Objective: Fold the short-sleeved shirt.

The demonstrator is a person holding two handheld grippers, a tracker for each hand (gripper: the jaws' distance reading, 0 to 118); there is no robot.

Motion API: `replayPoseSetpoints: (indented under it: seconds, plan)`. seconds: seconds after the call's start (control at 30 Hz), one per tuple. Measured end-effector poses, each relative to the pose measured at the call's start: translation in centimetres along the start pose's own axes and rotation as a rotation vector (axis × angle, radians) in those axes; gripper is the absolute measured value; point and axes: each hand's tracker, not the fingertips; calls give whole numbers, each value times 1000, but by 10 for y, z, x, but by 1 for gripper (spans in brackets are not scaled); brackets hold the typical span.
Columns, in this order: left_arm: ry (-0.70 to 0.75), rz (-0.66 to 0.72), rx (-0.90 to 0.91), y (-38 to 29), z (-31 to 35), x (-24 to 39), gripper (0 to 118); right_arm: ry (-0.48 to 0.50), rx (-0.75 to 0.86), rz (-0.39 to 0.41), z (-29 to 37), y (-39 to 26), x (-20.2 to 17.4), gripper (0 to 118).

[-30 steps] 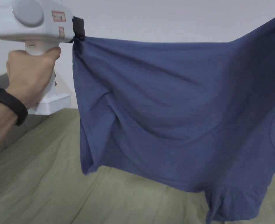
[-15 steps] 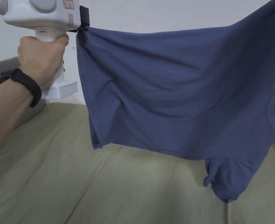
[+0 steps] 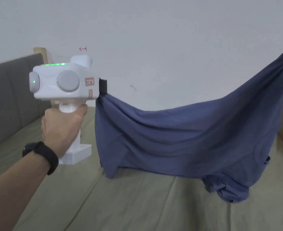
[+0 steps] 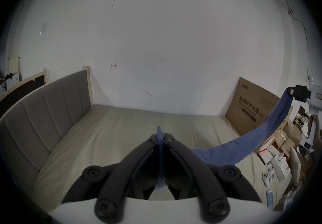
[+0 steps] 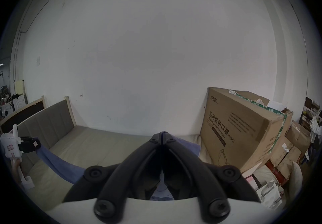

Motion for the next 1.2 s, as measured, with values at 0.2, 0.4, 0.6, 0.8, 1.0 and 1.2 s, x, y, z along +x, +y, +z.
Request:
replayPoseSetpoints:
  seconds: [0.2,0.4,0.6,0.8,1.0,1.2]
  plan:
    - [-41,51,-18,-53,53,-15,4,30,-2,-4,81,-51,15,1]
    - [-101,99,-74,-142,129,-30,4,81,-61,-84,170,-151,46,1]
    - [-137,161,-174,-254,218,-36,4,-3,-154,-163,269,-287,71,1]
    - [-71,216,-310,-327,263,-44,4,-55,-393,-240,336,-392,80,1]
    - [-63,273,-424,-373,258,-59,4,-67,-549,-259,339,-461,88,1]
    - [-12,202,-508,-389,246,-62,37,-50,-682,-374,321,-492,93,54]
